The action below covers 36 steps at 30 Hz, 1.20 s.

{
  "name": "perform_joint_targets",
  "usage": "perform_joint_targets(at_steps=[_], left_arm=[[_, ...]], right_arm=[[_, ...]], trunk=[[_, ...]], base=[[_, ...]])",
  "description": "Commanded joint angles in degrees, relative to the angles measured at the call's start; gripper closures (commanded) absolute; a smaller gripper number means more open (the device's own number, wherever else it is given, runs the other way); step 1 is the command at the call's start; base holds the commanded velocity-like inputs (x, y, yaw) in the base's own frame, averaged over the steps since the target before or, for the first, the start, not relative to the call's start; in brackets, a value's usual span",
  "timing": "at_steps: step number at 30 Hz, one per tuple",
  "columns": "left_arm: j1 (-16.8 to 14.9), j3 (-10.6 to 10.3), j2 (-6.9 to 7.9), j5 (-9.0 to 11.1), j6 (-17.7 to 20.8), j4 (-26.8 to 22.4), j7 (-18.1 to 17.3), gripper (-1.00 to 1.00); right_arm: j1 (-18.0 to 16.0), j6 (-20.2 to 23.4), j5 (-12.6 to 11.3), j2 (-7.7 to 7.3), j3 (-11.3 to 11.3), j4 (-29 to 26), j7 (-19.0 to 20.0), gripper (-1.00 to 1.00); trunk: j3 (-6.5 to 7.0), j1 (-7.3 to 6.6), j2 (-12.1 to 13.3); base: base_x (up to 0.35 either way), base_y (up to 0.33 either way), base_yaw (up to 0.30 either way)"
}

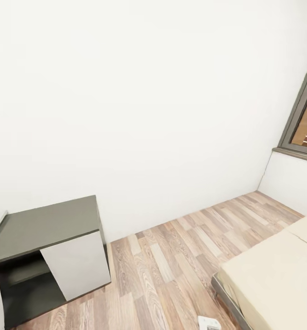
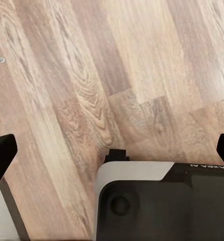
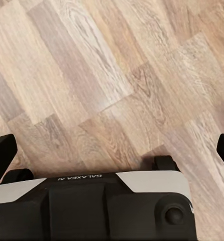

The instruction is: Put all the toys in the child's room - the three board games (two on the bed and one on the table), the two jigsaw puzzles on the table, and the tennis ball on the table - inside the toy box on the table in the child's room.

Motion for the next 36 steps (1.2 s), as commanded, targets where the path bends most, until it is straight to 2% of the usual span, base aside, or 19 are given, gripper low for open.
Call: perform_joint_targets(at_steps=[1, 13, 24, 29, 36], left_arm=[[-0.1, -0.5, -0.02, 0.5, -0.2, 0.1, 0.2, -1.00], [0.3, -0.5, 0.07, 0.5, -0.3, 0.2, 0.2, -1.00], [0.6, -0.3, 0.07, 0.6, -0.2, 0.2, 0.3, -1.00], [0.9, -0.1, 0.08, 0.7, -0.2, 1.6, 0.4, -1.00], [1.8, 0.0, 0.15, 0.8, -0.2, 2.4, 0.5, -1.00]], right_arm=[[0.2, 0.4, -0.5, -0.01, 0.5, -0.2, -0.3, -1.00], [0.7, 0.3, -0.5, -0.05, 0.5, -0.1, -0.4, -1.00], [3.3, -0.1, -0.4, -0.40, 0.5, -0.1, -0.4, -1.00], [6.2, -3.3, -0.5, -0.69, 0.5, 0.4, -0.4, -1.00], [6.9, -6.8, -0.6, -0.93, 0.5, 3.7, -0.5, -1.00]], trunk=[[-0.13, 0.03, -0.1], [-0.13, 0.03, -0.1], [-0.13, 0.03, -0.1], [-0.13, 0.03, -0.1], [-0.13, 0.03, -0.1]], base=[[-0.001, -0.024, 0.187], [0.000, -0.004, 0.035], [0.000, 0.000, 0.130], [0.000, 0.000, 0.011], [0.000, 0.000, 0.001]])
